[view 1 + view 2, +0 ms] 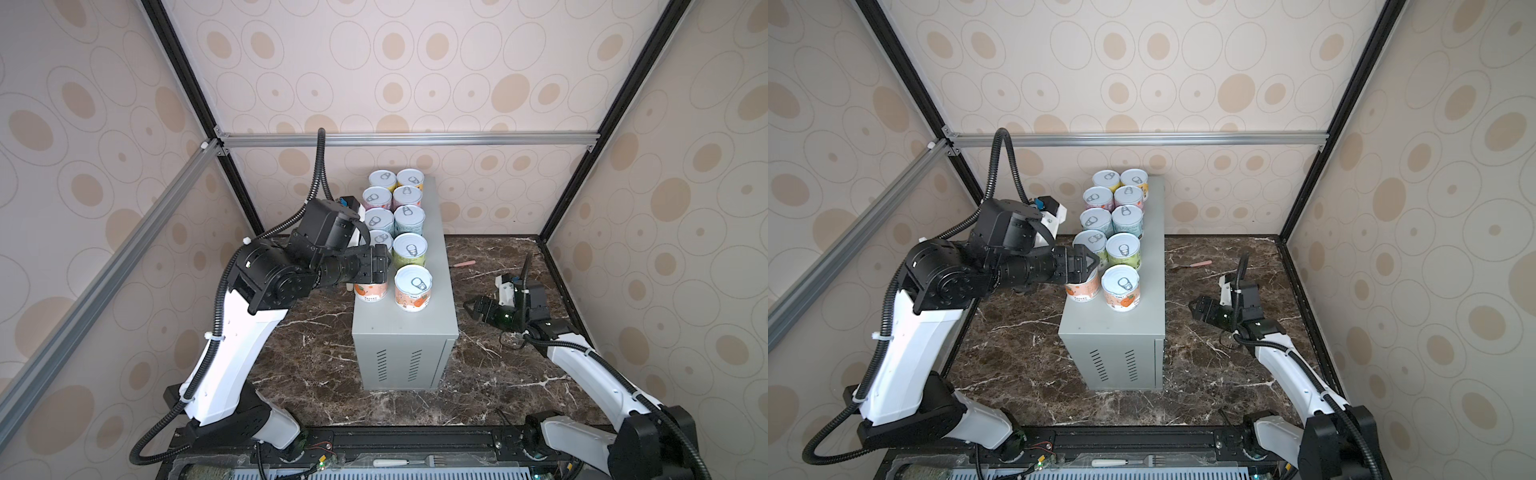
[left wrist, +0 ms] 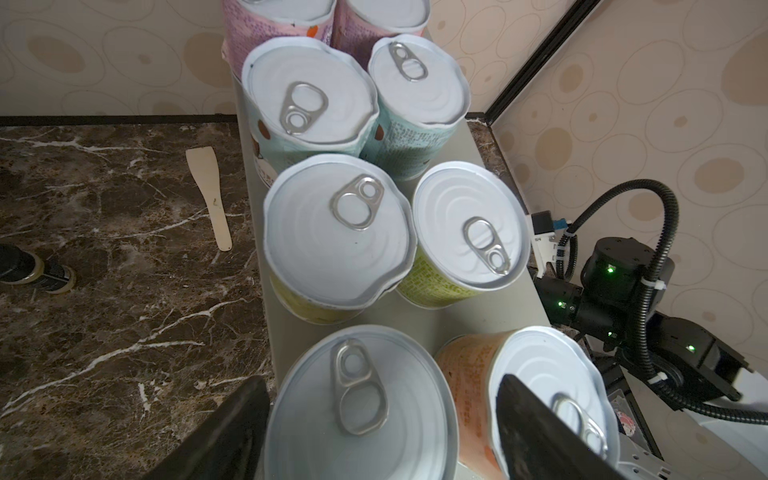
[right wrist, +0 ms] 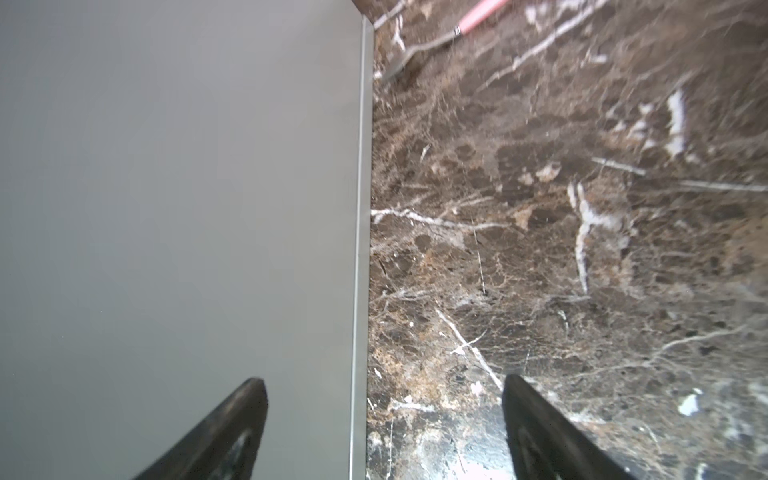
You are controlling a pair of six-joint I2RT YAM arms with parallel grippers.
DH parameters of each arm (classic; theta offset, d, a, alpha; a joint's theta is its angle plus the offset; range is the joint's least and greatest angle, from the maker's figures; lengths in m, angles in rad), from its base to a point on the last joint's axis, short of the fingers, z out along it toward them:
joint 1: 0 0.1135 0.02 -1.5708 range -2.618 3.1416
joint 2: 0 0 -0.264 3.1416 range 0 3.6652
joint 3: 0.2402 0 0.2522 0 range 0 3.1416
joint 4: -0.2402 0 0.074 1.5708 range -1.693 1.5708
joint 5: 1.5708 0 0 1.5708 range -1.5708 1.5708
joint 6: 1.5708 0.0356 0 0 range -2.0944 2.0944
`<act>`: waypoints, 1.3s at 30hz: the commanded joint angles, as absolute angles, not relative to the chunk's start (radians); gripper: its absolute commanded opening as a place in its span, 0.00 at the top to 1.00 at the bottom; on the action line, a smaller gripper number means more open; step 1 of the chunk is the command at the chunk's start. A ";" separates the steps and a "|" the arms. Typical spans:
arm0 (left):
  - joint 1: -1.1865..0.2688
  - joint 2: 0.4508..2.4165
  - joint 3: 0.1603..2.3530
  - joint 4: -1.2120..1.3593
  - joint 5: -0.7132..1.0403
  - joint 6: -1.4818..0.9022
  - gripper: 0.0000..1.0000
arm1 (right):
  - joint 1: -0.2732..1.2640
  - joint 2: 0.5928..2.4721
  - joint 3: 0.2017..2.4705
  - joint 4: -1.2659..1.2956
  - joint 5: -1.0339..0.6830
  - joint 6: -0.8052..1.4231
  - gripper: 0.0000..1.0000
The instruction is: Place and organize the canned foods onto the counter
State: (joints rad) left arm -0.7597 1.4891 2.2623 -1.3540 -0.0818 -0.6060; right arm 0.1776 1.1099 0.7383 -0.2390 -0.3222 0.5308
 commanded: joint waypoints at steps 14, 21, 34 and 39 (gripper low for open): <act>-0.770 1.262 2.094 -1.285 -0.301 -0.629 0.32 | 0.185 0.852 0.951 -0.478 -0.318 0.398 0.13; -0.769 1.118 1.813 -1.125 -0.347 -0.621 0.44 | 0.327 0.844 1.055 -0.533 -0.310 0.334 0.17; -0.769 0.949 1.484 -0.907 -0.347 -0.614 0.52 | 0.614 0.856 1.221 -0.558 -0.242 0.228 0.21; -0.769 0.939 1.431 -0.839 -0.302 -0.594 0.52 | 0.736 0.901 1.254 -0.536 -0.171 0.192 0.14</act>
State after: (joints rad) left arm -0.7605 0.9459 1.4460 -0.9108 -0.3176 -0.6132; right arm 0.6910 0.8757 1.2278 -0.5411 -0.2249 0.2409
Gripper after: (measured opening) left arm 0.481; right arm 0.851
